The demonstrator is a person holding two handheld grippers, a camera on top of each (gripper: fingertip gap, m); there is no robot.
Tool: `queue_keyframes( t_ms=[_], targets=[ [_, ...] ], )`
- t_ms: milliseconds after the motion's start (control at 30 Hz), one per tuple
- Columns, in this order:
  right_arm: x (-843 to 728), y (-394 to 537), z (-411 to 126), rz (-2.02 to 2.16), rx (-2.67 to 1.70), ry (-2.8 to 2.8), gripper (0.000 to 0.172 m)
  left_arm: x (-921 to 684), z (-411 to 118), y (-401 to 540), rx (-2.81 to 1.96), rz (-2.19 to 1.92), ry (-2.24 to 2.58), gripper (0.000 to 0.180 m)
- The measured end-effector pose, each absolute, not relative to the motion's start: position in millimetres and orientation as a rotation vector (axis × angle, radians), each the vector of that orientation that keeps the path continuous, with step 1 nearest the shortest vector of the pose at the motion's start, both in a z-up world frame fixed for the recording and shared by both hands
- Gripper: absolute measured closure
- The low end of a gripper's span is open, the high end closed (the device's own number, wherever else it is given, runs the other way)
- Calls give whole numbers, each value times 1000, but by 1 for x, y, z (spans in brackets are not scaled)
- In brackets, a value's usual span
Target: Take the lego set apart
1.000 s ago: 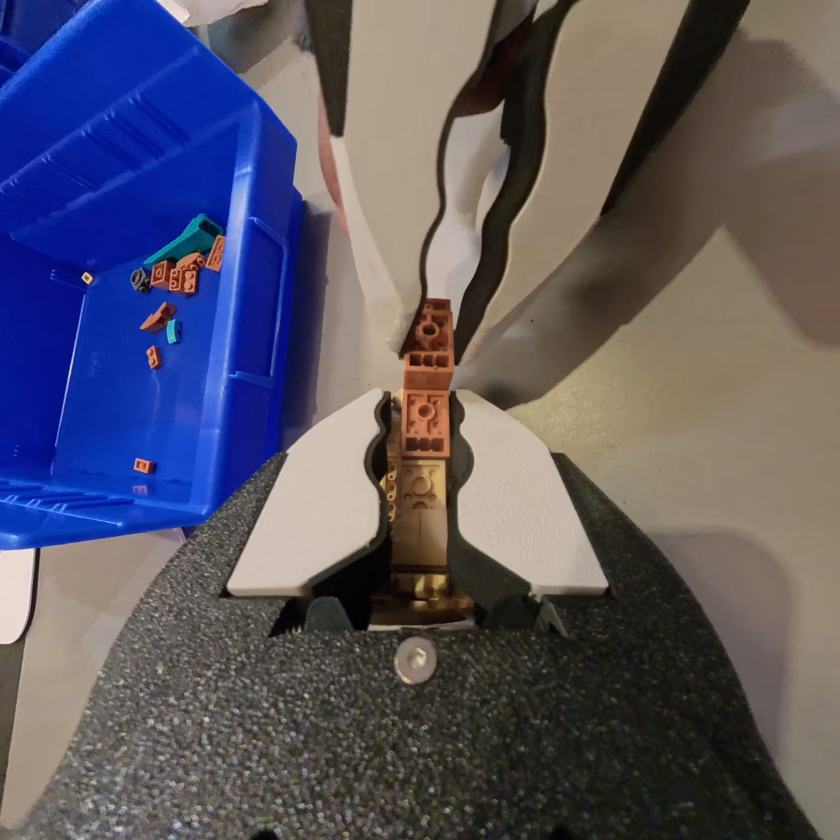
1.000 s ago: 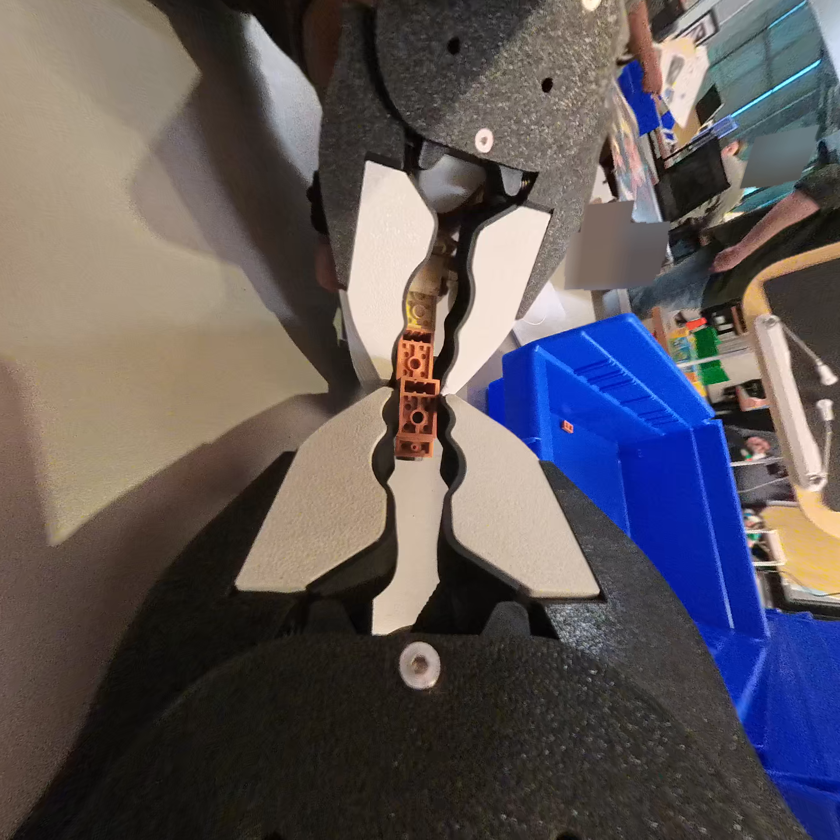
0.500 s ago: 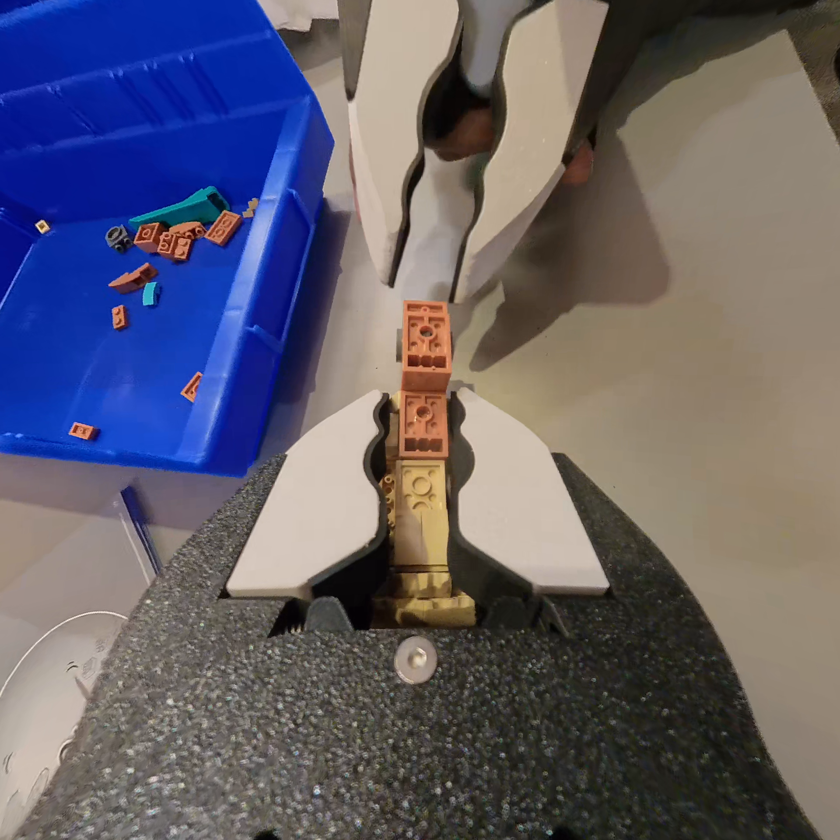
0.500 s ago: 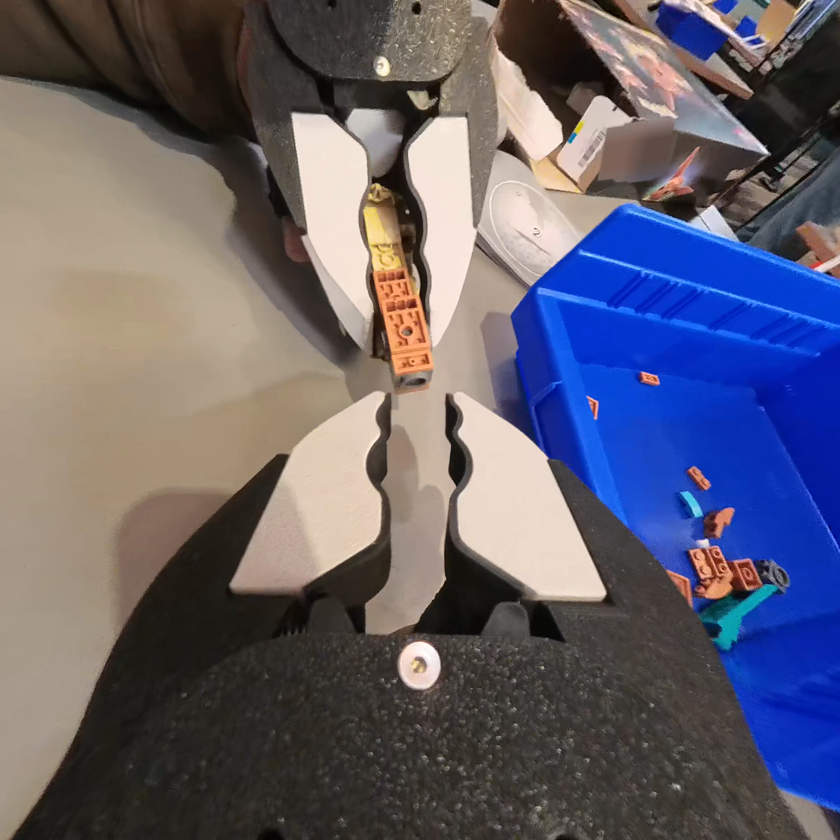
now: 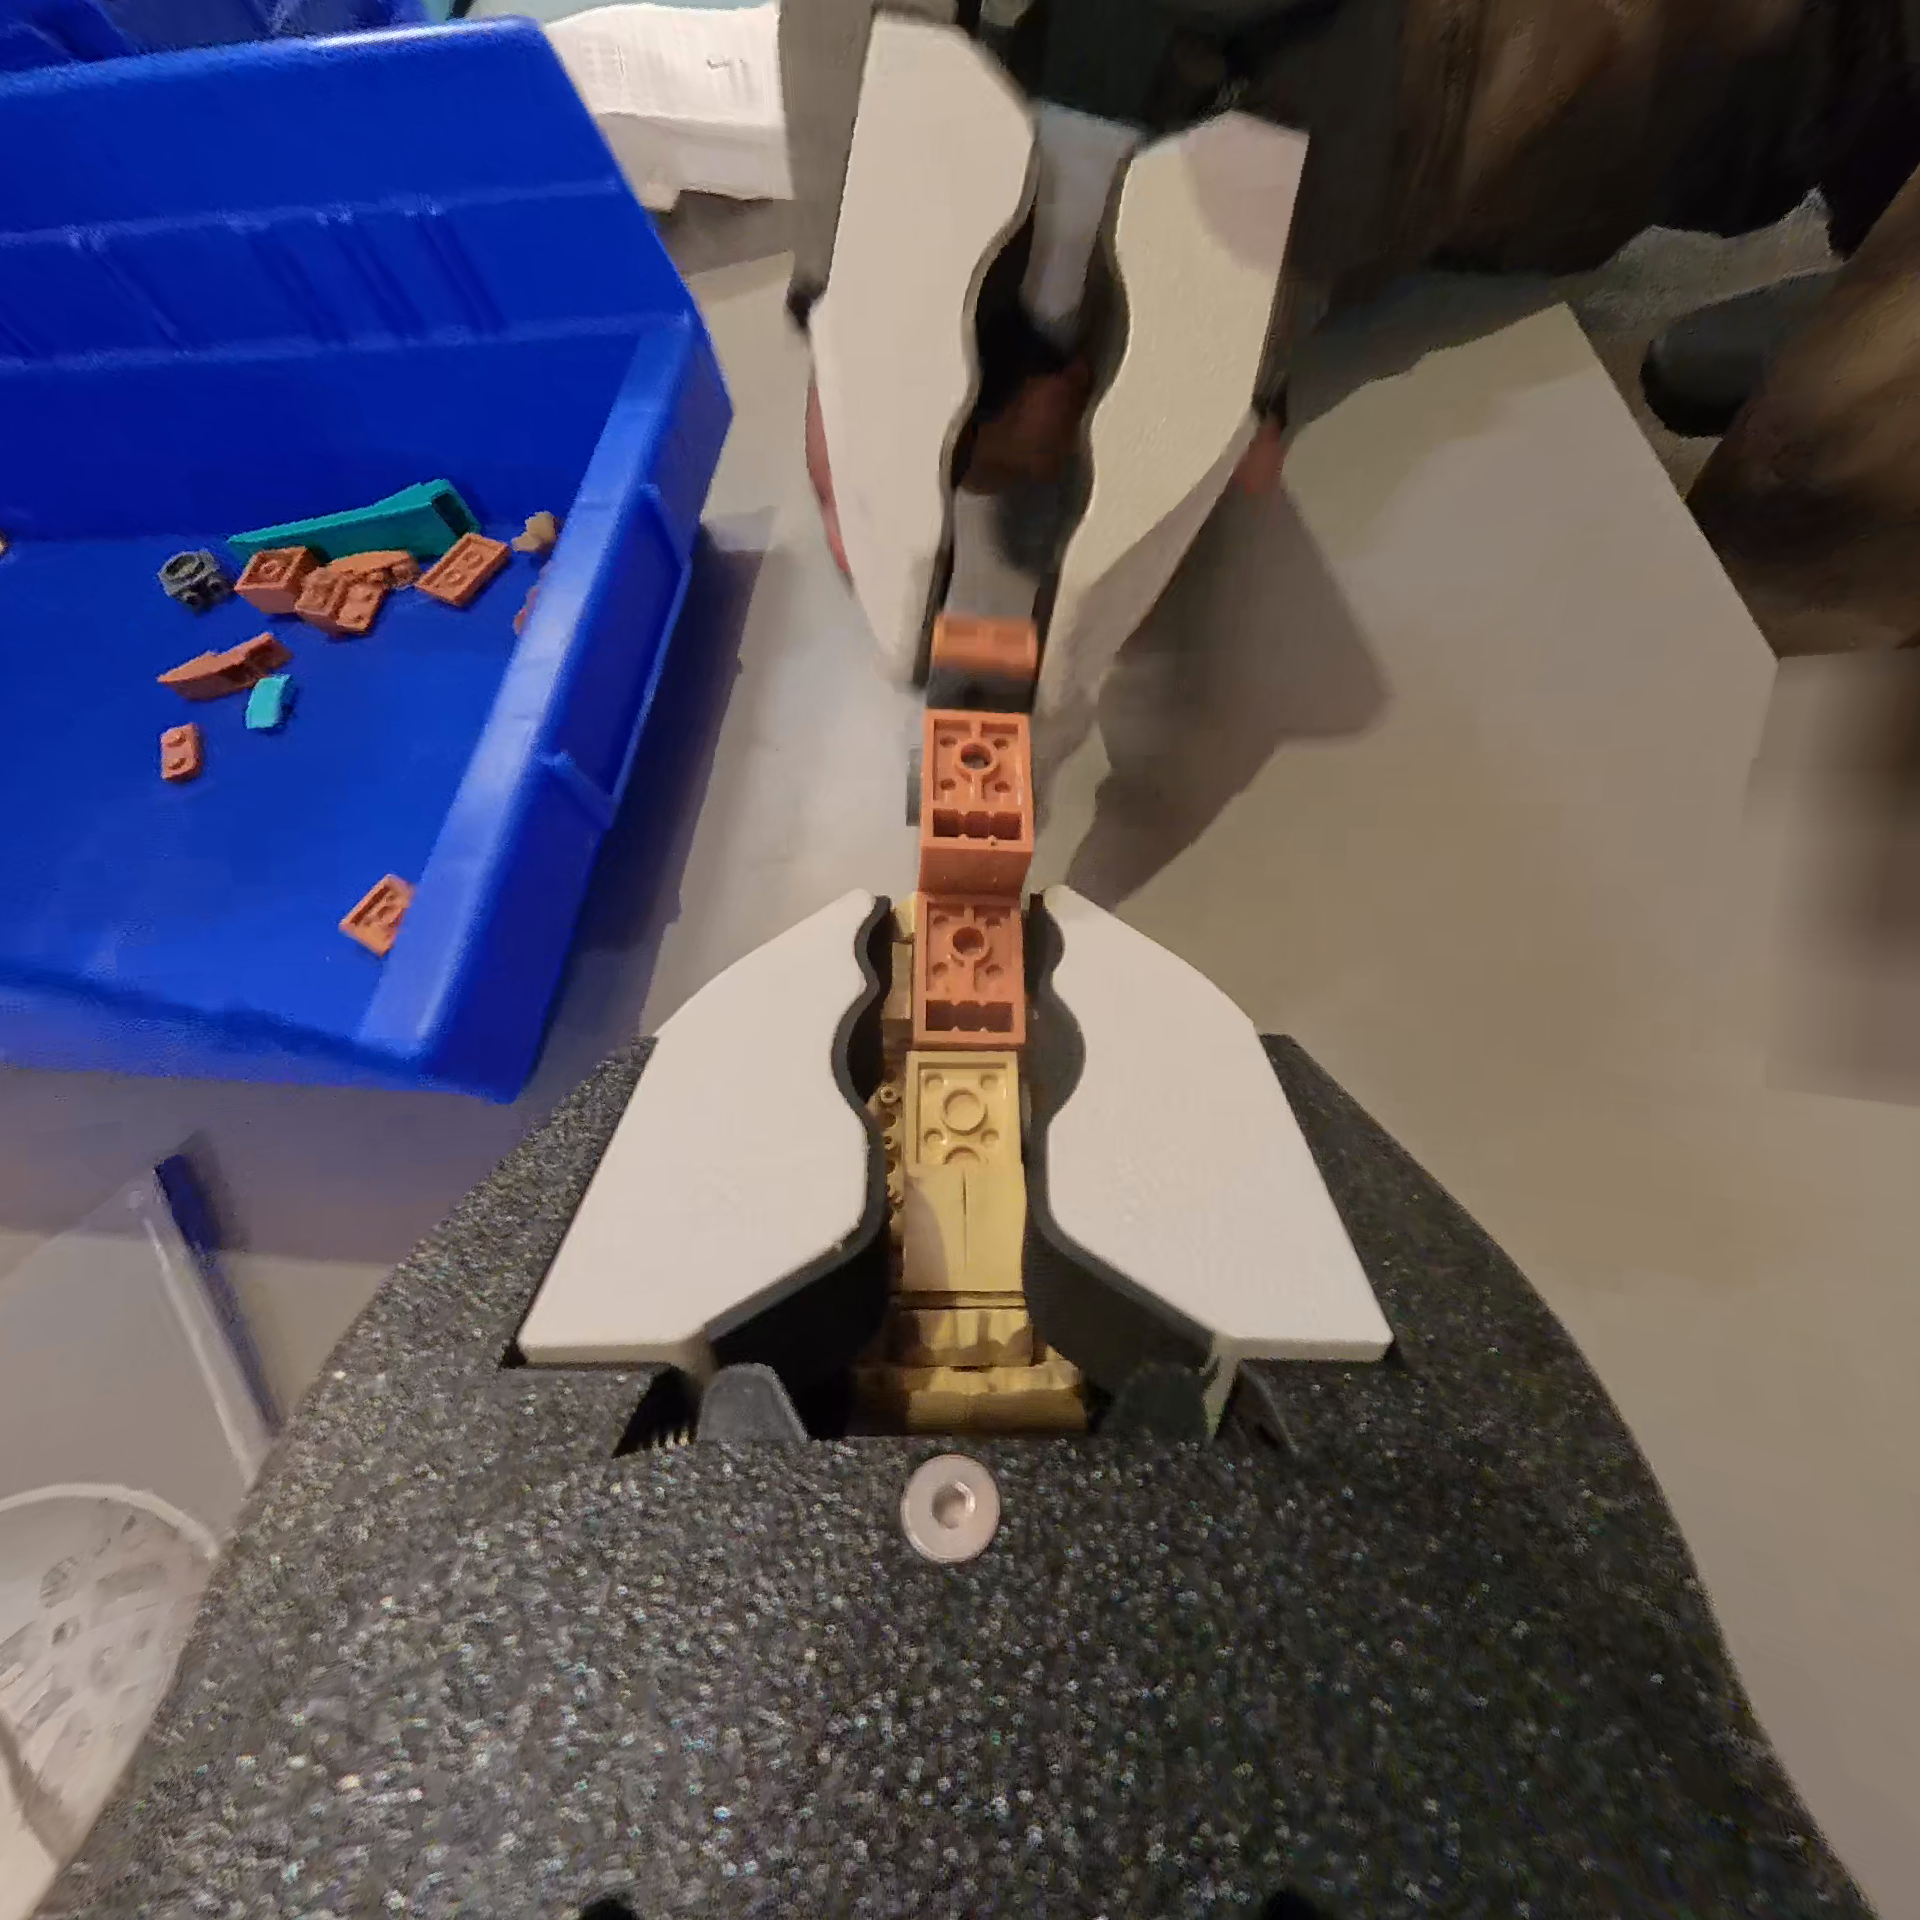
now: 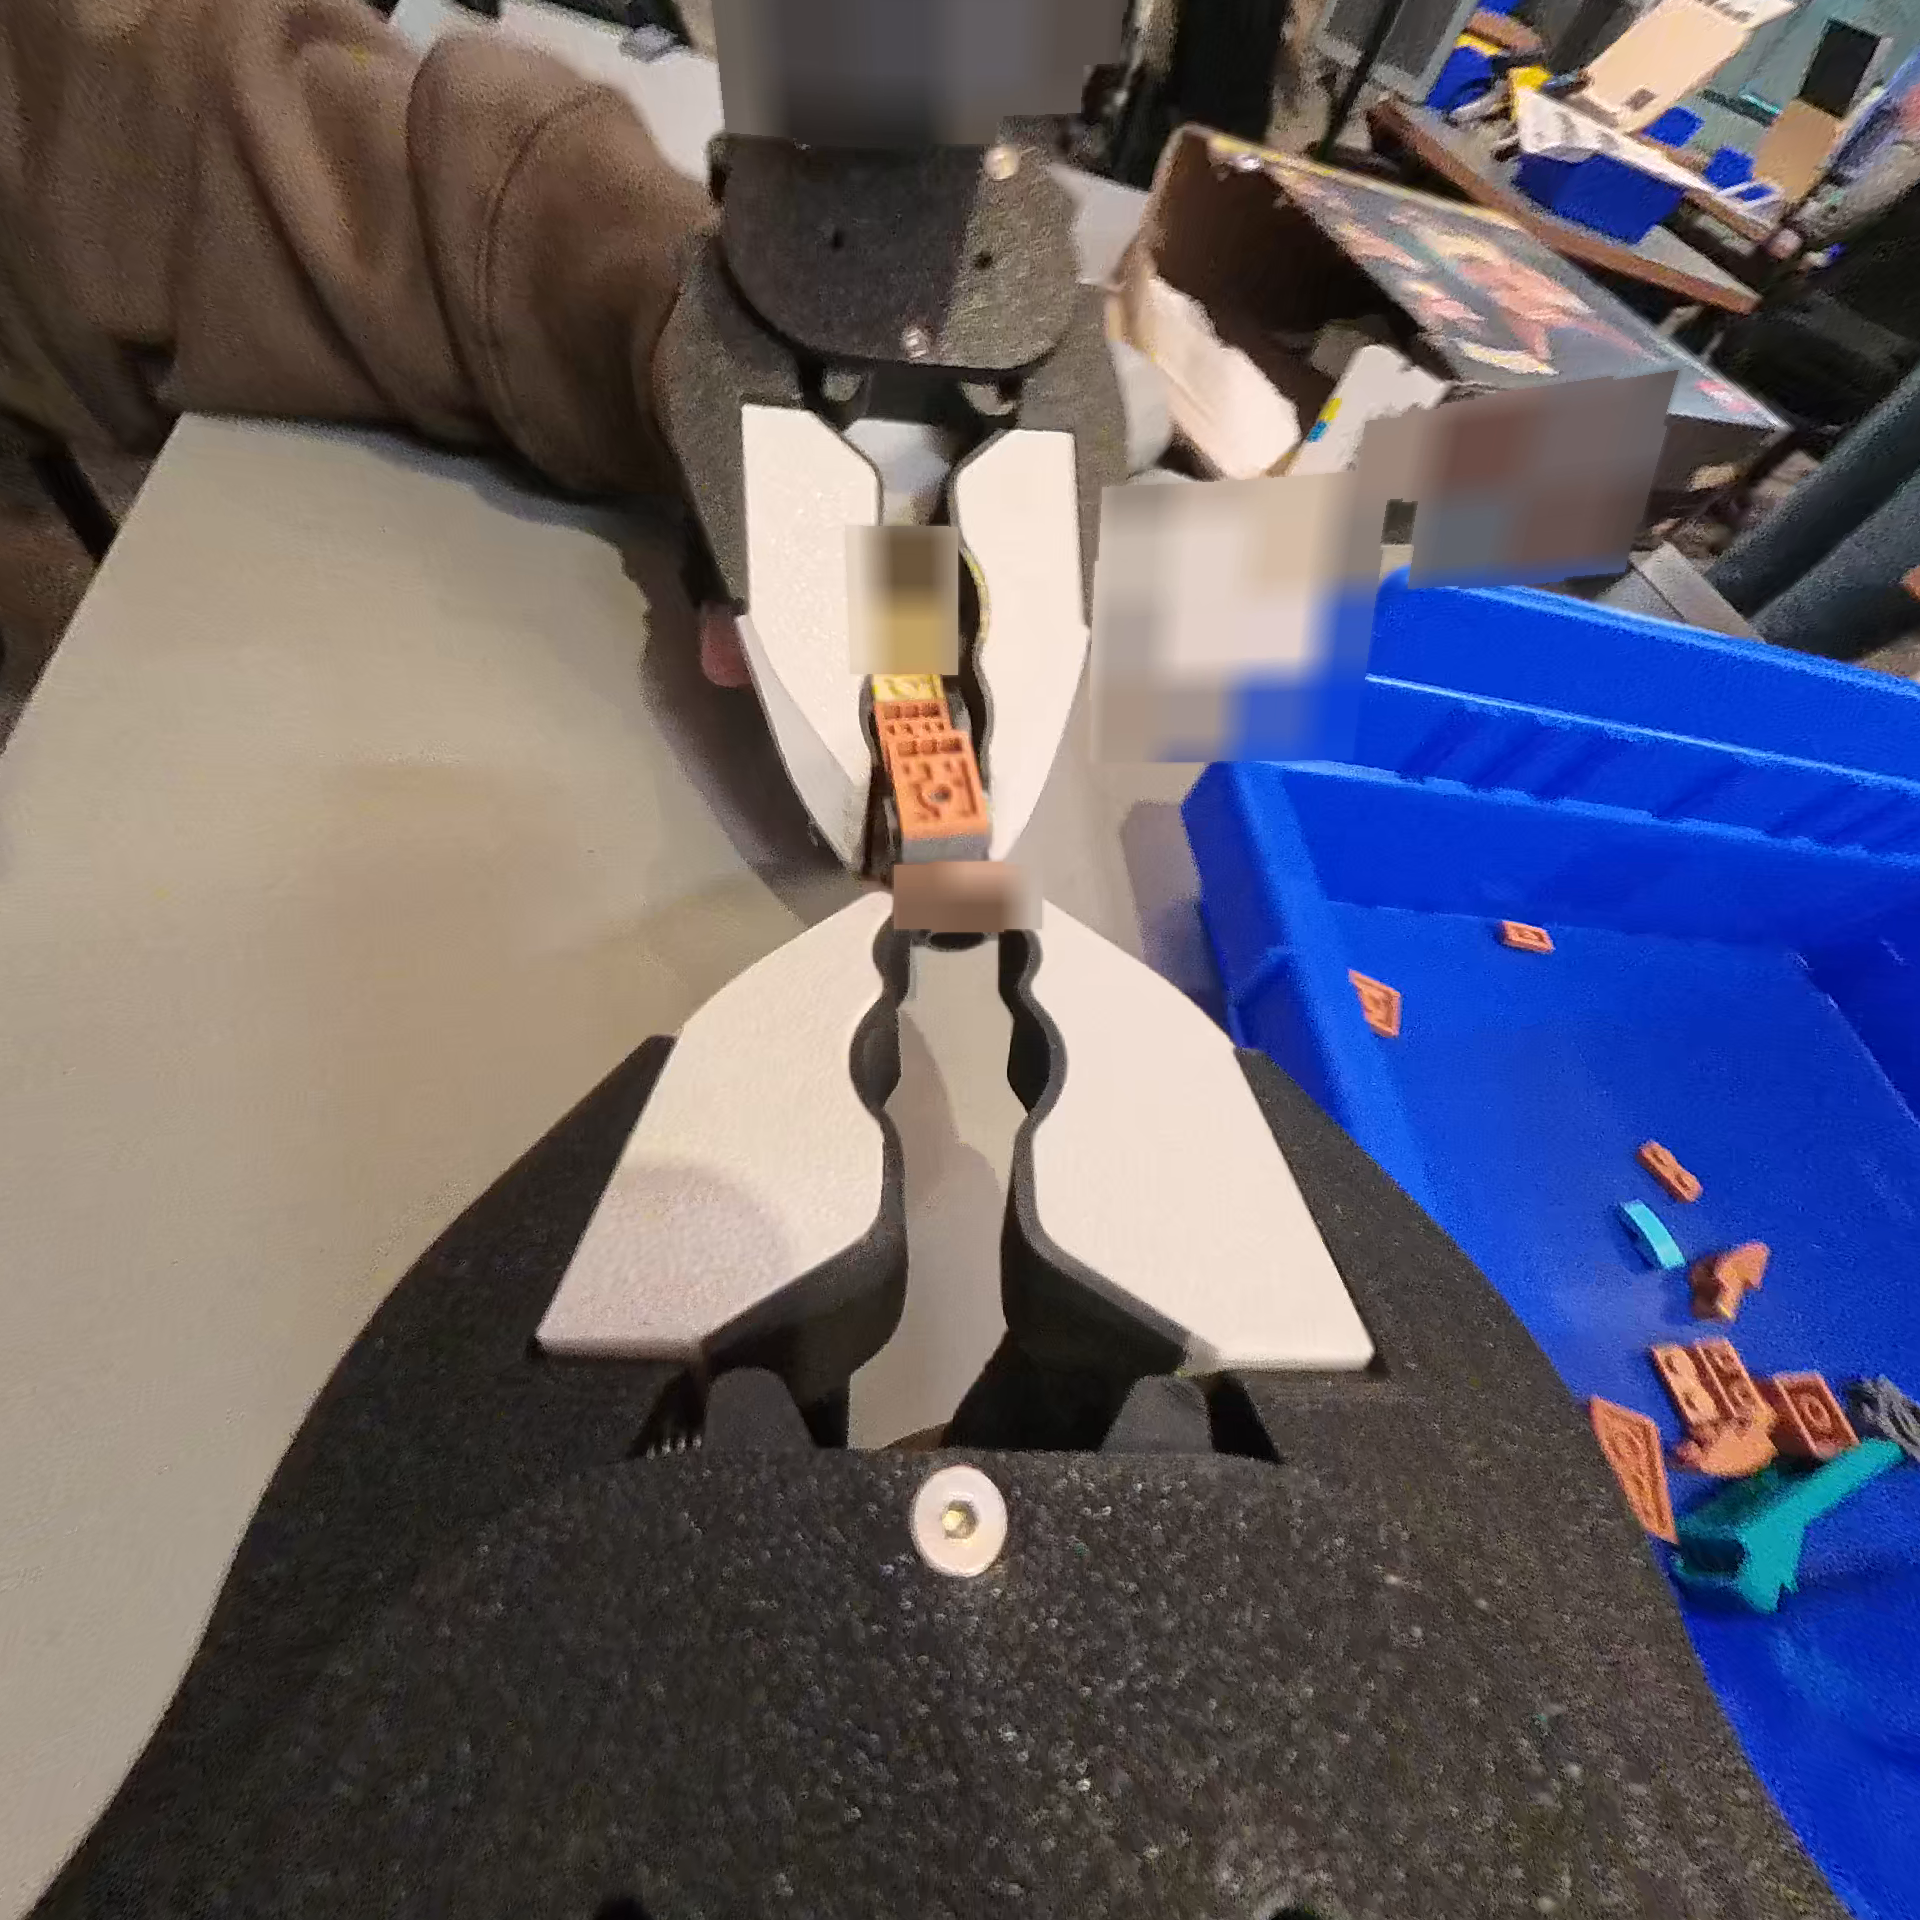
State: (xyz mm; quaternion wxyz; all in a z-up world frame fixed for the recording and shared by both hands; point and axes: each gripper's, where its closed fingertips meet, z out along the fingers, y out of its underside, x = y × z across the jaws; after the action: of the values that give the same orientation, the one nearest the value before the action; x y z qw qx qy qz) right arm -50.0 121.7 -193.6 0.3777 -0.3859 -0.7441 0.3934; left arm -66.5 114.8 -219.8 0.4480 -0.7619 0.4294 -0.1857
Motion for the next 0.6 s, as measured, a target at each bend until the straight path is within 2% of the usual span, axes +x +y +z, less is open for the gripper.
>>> queue_keyframes(
  t_ms=[167,333,500,600],
  targets=[
    [-36,158,-172,1194,-1100,-1750,155,-87,-218,117,-1904,-512,970,156],
    [-36,146,-169,1300,-1101,-1750,155,-73,-218,114,-1935,-611,958,154],
    [-42,142,-182,1117,-1031,-1794,155,-70,-219,115,-1949,-562,964,153],
    [-47,149,-190,878,-938,-1795,155,-72,-219,115,-1974,-568,948,145]
  ],
)
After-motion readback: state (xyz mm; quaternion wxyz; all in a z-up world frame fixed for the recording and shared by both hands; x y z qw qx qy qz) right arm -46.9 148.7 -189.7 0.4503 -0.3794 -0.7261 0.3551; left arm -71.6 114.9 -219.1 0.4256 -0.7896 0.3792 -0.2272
